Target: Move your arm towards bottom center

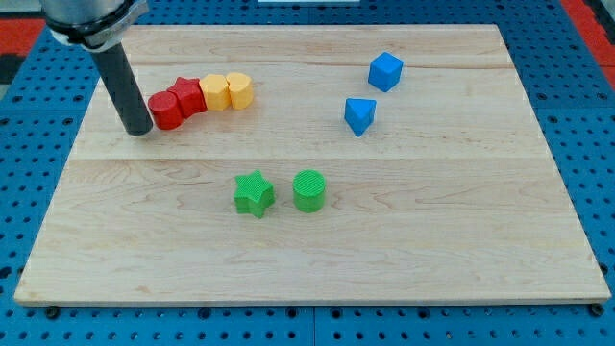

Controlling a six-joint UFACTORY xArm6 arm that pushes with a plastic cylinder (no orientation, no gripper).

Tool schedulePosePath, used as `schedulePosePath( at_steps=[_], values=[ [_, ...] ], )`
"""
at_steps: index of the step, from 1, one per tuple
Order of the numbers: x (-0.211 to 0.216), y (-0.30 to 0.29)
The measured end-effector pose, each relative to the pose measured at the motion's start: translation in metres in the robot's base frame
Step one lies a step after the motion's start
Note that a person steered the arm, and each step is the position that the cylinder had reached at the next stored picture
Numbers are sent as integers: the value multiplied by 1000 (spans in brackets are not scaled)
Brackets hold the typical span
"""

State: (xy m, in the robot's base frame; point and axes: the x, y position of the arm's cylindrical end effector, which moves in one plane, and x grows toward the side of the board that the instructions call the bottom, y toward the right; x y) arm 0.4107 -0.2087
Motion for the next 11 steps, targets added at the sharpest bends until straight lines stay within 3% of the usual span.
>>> schedulePosePath(
  at_steps=[2, 4, 5, 6, 7, 9, 11],
  values=[
    [16, 90],
    [13, 228],
    [37, 282],
    [95, 292],
    [131, 258],
    [125, 194],
    [147, 158]
  ],
)
